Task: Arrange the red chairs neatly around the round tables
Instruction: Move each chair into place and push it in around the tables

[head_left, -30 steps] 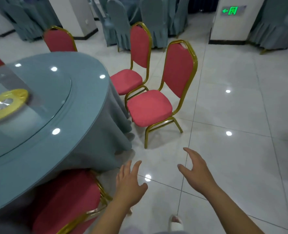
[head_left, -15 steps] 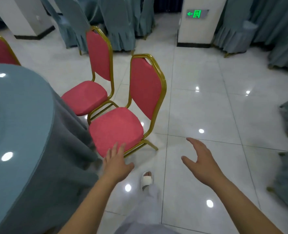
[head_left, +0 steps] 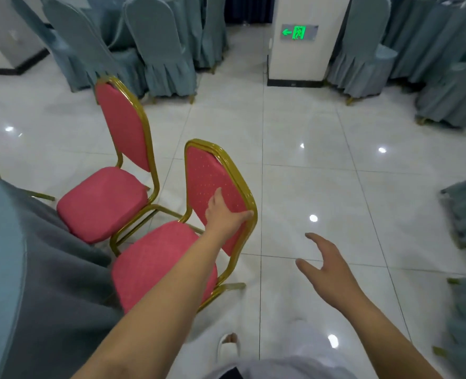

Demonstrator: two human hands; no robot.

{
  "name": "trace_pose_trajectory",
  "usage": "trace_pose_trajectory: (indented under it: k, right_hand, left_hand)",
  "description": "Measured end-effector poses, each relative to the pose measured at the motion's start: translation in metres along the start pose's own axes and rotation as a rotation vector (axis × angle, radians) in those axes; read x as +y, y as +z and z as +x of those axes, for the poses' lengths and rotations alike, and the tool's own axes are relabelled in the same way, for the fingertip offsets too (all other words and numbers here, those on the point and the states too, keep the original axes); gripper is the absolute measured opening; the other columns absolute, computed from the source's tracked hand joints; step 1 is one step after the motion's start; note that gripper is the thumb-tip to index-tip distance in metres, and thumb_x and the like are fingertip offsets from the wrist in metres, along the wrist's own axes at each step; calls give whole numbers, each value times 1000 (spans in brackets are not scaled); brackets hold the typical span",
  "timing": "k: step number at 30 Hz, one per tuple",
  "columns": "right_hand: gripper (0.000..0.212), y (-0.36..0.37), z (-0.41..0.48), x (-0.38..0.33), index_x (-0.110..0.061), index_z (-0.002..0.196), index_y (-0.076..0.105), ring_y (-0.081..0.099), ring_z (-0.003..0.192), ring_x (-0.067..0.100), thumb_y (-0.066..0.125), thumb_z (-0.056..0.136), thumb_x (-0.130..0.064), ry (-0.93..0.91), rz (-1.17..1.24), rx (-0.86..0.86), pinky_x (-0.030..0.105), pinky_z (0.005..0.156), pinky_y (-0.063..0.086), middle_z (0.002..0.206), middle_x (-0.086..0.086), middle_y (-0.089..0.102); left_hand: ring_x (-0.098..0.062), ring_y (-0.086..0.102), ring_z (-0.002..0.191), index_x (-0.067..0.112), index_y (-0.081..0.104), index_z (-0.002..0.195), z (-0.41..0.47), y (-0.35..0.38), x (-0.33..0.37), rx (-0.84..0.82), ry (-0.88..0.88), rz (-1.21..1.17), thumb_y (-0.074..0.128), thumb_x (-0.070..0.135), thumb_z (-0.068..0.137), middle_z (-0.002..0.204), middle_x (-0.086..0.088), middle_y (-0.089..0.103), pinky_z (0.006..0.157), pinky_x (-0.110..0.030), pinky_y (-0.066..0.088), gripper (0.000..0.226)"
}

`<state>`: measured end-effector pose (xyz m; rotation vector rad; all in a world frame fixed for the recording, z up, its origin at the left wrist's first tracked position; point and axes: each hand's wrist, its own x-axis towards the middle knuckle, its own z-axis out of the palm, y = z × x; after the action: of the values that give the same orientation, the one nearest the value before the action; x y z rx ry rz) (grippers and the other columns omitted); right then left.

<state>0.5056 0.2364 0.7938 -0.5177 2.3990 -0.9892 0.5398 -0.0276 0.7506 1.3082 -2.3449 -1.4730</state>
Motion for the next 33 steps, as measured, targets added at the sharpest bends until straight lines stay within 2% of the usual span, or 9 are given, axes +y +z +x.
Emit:
trace_pose_trajectory:
  k: [6, 11, 16, 21, 23, 25, 28, 30, 33]
  right_hand:
    - [60, -8, 121, -22, -34, 147, 38, 35, 141, 16, 65, 94, -32, -125, -52, -152, 32, 110, 32, 155, -5, 35]
    - [60, -21, 218, -47, -35, 148, 37, 34, 141, 16, 64, 94, -35, -307, -103, -349, 35, 111, 33, 155, -8, 34]
    - [58, -35, 278, -40, -35, 146, 40, 37, 138, 13, 64, 93, -34, -387, -130, -522, 28, 107, 32, 152, -10, 36]
    - [58, -32, 293, -21, -33, 146, 41, 40, 136, 13, 65, 93, -34, -426, -166, -614, 26, 102, 33, 152, -7, 38]
    - [59, -26, 289, -19, -35, 146, 39, 39, 136, 14, 65, 93, -35, -455, -179, -635, 27, 101, 34, 152, -8, 37]
    - [62, -22, 278, -19, -39, 146, 36, 37, 137, 13, 66, 92, -37, -512, -187, -663, 28, 101, 34, 154, -8, 35]
    - [80, -11, 255, -27, -51, 148, 22, 26, 145, 19, 71, 85, -42, -646, -263, -707, 39, 110, 32, 161, -6, 23]
    - [96, -1, 238, -32, -58, 148, 9, 11, 151, 25, 74, 78, -49, -770, -455, -678, 54, 116, 24, 166, -4, 7]
    - [108, 12, 204, -24, -52, 153, 4, -8, 153, 28, 71, 71, -72, -889, -782, -682, 60, 119, 8, 167, 0, -8]
  left_hand:
    - [-34, 19, 148, 27, -1, 158, 43, 38, 10, 114, -129, -59, 84, 53, 68, 164, -5, 10, 117, -55, 29, 127]
    - [-28, 32, 142, 28, 8, 157, 62, 64, 26, 260, -242, -161, 84, 43, 72, 157, -2, 26, 114, -51, 36, 115]
    - [-31, 51, 125, 38, 10, 156, 78, 88, 49, 382, -362, -272, 72, 5, 79, 143, -6, 46, 99, -47, 52, 105]
    - [-26, 60, 113, 48, 9, 154, 72, 102, 45, 421, -392, -297, 70, 3, 78, 139, 0, 51, 83, -36, 59, 107]
    - [-23, 61, 109, 48, 10, 154, 54, 108, 40, 400, -402, -256, 71, 5, 77, 135, 3, 53, 76, -28, 56, 107]
    - [-15, 63, 93, 50, 11, 152, 18, 115, 34, 359, -405, -219, 70, 5, 76, 117, 10, 58, 66, -22, 54, 107]
    - [-13, 60, 78, 62, 15, 143, -59, 125, 17, 304, -390, -111, 64, 8, 71, 89, 12, 57, 63, -30, 56, 103]
    - [-16, 61, 78, 68, 17, 137, -118, 132, 2, 280, -413, -7, 60, 12, 70, 85, 12, 58, 62, -32, 53, 97]
    - [-9, 61, 81, 70, 26, 134, -213, 145, -25, 275, -480, 85, 60, 15, 75, 88, 19, 60, 63, -22, 47, 87]
